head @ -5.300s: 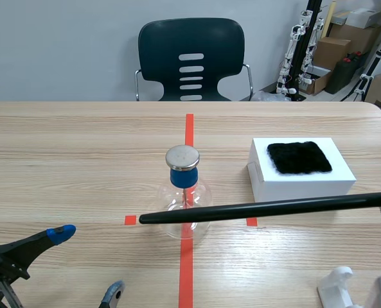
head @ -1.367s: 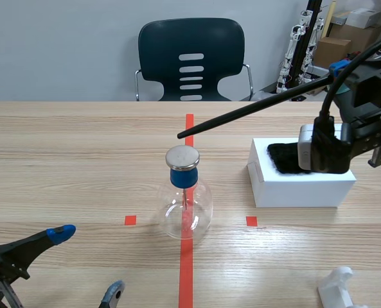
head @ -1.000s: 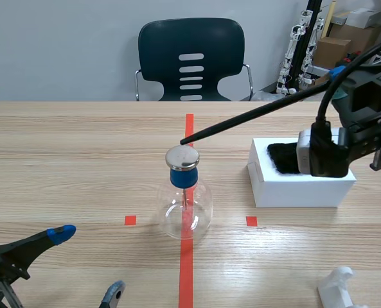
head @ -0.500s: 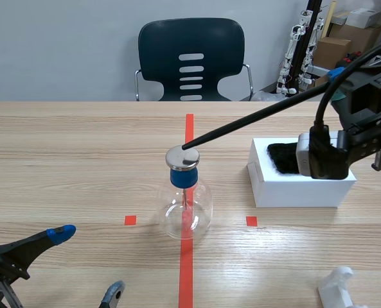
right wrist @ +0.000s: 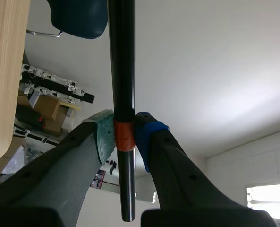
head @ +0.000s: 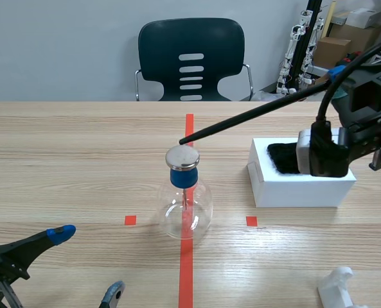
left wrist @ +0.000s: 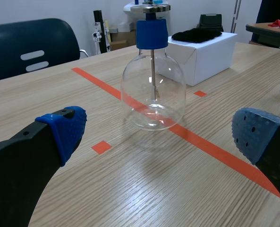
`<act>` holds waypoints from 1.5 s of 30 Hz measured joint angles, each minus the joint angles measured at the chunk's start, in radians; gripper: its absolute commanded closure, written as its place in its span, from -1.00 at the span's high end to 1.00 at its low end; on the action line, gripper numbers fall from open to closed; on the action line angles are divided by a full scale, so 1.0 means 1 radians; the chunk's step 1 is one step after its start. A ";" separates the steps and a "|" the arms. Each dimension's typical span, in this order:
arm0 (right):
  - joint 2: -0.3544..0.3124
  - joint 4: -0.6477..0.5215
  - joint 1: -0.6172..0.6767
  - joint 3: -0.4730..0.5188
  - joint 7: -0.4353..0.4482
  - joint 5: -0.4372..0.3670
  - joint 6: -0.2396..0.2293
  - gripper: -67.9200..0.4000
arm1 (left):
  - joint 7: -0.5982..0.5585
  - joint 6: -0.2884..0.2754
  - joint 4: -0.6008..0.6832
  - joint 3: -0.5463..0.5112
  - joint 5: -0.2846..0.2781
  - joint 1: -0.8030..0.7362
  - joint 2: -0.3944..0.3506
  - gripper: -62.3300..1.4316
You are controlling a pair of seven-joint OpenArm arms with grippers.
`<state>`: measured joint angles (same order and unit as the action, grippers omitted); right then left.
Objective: Do the electroscope experiment. move the rod toward and away from the electroscope
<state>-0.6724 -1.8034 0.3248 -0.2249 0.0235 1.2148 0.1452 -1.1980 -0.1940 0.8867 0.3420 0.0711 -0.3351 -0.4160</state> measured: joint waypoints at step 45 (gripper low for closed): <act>-0.170 0.019 0.488 0.856 0.320 -0.791 0.003 -0.94 | 0.000 0.000 0.000 0.000 0.000 0.000 0.000 1.00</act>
<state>-0.8421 -1.7840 0.8127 0.6315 0.3435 0.4240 0.1486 -1.1980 -0.1940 0.8867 0.3420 0.0711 -0.3351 -0.4160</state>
